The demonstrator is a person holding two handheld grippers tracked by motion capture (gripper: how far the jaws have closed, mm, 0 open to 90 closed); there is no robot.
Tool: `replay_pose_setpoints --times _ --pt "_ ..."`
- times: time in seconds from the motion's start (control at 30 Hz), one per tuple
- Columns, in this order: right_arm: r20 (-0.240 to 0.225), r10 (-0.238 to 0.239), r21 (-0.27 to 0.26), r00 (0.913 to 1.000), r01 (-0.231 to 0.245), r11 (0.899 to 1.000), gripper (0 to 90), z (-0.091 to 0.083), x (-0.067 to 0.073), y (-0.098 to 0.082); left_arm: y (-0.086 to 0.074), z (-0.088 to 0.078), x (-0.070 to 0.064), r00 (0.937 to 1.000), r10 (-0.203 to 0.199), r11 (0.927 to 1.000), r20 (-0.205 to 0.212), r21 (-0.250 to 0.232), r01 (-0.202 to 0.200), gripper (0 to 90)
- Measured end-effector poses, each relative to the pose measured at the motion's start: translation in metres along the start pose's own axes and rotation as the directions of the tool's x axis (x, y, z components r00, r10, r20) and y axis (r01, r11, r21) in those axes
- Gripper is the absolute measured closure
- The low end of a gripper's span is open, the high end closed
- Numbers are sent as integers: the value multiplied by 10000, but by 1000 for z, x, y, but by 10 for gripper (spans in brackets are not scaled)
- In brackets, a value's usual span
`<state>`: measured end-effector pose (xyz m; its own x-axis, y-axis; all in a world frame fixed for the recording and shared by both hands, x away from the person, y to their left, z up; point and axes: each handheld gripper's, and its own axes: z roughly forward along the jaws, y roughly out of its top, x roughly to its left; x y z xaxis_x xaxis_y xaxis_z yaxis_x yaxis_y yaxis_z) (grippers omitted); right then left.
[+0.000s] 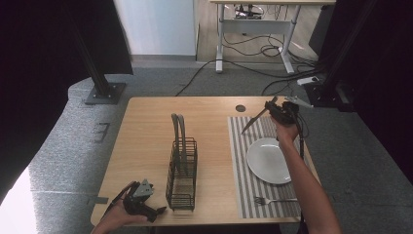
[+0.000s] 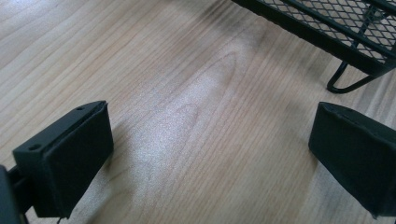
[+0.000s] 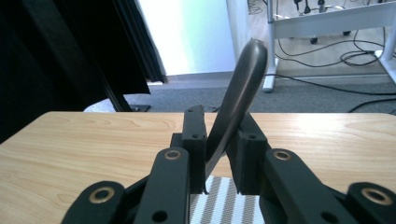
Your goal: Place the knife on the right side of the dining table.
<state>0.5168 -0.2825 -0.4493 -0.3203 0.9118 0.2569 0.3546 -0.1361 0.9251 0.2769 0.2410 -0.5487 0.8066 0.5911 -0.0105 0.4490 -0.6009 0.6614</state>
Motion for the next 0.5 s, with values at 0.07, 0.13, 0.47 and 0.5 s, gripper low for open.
replay_pose_setpoints --times 0.07,0.13,0.47,0.5 --pt "68 22 64 10000 -23 10000 770 0 -3 -1 0 0 0 10000 0 10000 5 -3 0 0" --pt "118 35 90 9999 -36 10000 766 -1 -4 -1 0 0 0 10000 2 10000 0 0 -2 0" --pt "421 321 97 9986 -325 9994 738 -5 -19 -10 0 0 0 10000 -2 10000 5 -6 2 0" --pt "456 358 152 9983 -365 9992 734 -5 -20 -11 0 0 0 10000 -2 10000 5 -6 2 0"
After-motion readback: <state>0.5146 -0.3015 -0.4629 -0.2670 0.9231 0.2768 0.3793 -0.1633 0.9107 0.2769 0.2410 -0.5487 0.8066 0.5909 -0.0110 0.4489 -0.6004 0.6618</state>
